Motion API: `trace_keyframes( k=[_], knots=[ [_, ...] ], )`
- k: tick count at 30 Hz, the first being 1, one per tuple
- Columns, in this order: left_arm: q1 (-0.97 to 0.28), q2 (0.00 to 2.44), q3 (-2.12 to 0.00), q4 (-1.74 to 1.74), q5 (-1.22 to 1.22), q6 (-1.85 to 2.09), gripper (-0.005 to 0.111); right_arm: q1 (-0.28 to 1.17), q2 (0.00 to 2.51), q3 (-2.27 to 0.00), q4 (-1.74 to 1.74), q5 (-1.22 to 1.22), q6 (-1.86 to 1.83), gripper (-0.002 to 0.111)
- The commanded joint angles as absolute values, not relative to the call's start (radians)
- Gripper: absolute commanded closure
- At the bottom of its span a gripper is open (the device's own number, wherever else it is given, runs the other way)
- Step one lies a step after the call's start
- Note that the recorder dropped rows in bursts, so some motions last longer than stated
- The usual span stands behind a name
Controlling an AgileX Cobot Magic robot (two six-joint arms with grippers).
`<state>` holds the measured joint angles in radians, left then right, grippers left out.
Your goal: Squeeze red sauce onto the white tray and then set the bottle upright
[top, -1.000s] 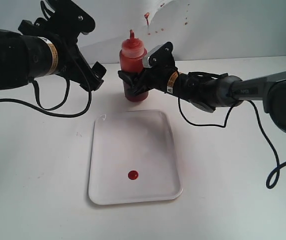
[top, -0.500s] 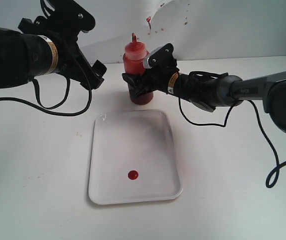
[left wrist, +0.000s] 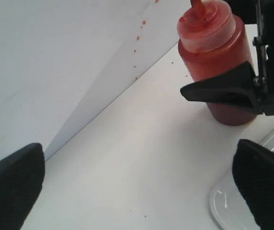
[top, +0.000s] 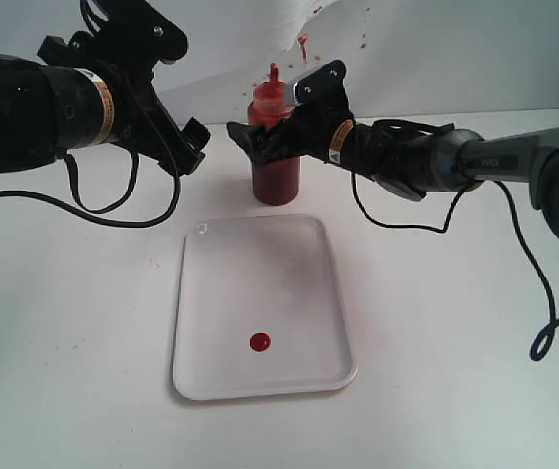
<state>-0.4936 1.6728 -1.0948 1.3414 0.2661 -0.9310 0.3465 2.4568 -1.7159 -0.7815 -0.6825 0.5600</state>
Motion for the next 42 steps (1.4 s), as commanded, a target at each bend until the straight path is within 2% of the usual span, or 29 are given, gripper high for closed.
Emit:
trace_keyframes(
  k=[1,20,23,25,27,28,31,33,34,36,37,42],
  knots=[
    [-0.499,1.665,-1.099,1.344,0.258,-0.942,0.002,0.339,2.382,-1.724,-0.785,-0.690,0.593,0.012],
    [-0.499,1.665,-1.099,1.344,0.205,-0.942,0.002,0.335,2.141,-1.724,-0.942,-0.640,0.689,0.012],
    [-0.499,1.665,-1.099,1.336,0.209,-0.944,0.002,0.335,2.079,-1.724,-1.075,-0.542,0.746,0.016],
    [-0.499,1.665,-1.099,1.336,0.209,-0.971,0.004,0.335,2.030,-1.724,-1.169,-0.454,0.815,0.022],
    [-0.499,1.665,-1.099,1.336,0.209,-0.993,0.015,0.335,1.985,-1.720,-1.273,-0.367,0.929,0.033],
    [-0.499,1.665,-1.099,1.336,0.209,-0.996,0.024,0.335,1.967,-1.713,-1.316,-0.346,0.974,0.040],
    [-0.499,1.665,-1.099,1.333,0.205,-1.003,0.064,0.328,1.903,-1.665,-1.436,-0.334,1.103,0.061],
    [-0.499,1.665,-1.099,1.314,0.211,-1.005,0.097,0.320,1.854,-1.616,-1.495,-0.336,1.175,0.079],
    [-0.499,1.665,-1.099,1.314,0.214,-1.001,0.107,0.315,1.828,-1.594,-1.516,-0.338,1.193,0.087],
    [-0.499,1.665,-1.099,1.295,0.218,-1.001,0.106,0.303,1.774,-1.533,-1.536,-0.338,1.207,0.105],
    [-0.499,1.665,-1.099,1.277,0.225,-1.001,0.107,0.295,1.750,-1.507,-1.536,-0.336,1.209,0.108],
    [-0.501,1.639,-1.081,1.167,0.238,-0.974,0.107,0.246,1.602,-1.311,-1.532,-0.344,1.267,0.108]
  ],
)
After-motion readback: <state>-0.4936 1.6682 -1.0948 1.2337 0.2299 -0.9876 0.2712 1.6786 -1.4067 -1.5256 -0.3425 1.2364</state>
